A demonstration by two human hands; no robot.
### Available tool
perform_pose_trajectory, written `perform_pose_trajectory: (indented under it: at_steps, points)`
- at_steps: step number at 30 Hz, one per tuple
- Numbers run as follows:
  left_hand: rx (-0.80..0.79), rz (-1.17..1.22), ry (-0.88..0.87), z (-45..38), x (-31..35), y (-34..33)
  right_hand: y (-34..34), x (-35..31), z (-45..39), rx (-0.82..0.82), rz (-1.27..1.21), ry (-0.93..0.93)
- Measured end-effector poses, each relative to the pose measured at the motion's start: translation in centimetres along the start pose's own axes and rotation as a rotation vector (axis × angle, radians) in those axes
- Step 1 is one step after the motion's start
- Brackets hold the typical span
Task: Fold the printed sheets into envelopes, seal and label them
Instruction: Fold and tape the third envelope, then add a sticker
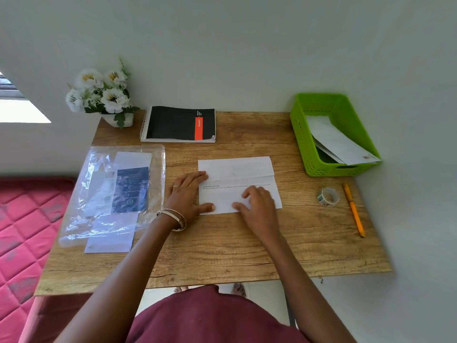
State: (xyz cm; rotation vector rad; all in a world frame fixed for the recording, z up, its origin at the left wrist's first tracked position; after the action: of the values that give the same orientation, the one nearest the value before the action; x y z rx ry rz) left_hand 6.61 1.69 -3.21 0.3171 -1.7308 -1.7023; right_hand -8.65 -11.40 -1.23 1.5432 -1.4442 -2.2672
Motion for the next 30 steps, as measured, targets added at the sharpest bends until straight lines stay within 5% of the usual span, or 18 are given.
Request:
perform_pose_trajectory:
  at_steps: [6,16,25,30]
  points:
    - [-0.020,-0.014,0.011,0.0,0.1,0.1,-2.4,-0.6,-0.7,-0.120,-0.043,0.017]
    - [-0.053,-0.016,-0.008,0.0,0.1,0.1,5.2,6.0,-1.0,0.076,-0.101,-0.262]
    - [-0.108,-0.132,-0.115,0.3,0.2,-0.4,5.8,5.0,0.5,0.090,-0.050,-0.073]
    - [-0.114,-0.139,-0.113,0.4,0.3,-0.5,6.5,5.0,1.6,0.245,-0.318,-0.373]
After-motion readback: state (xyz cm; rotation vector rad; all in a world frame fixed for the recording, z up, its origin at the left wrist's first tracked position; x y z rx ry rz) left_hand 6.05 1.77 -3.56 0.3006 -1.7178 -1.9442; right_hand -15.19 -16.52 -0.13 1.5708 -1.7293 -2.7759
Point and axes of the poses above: each hand's wrist, its own z-axis away from the middle knuckle, its own y-axis out of the back of the hand, x = y × z, the point moved 5 cm from there along -z, towards the middle knuckle, and after that the axes turned 13 degrees about -z, right-handed, at the moved point
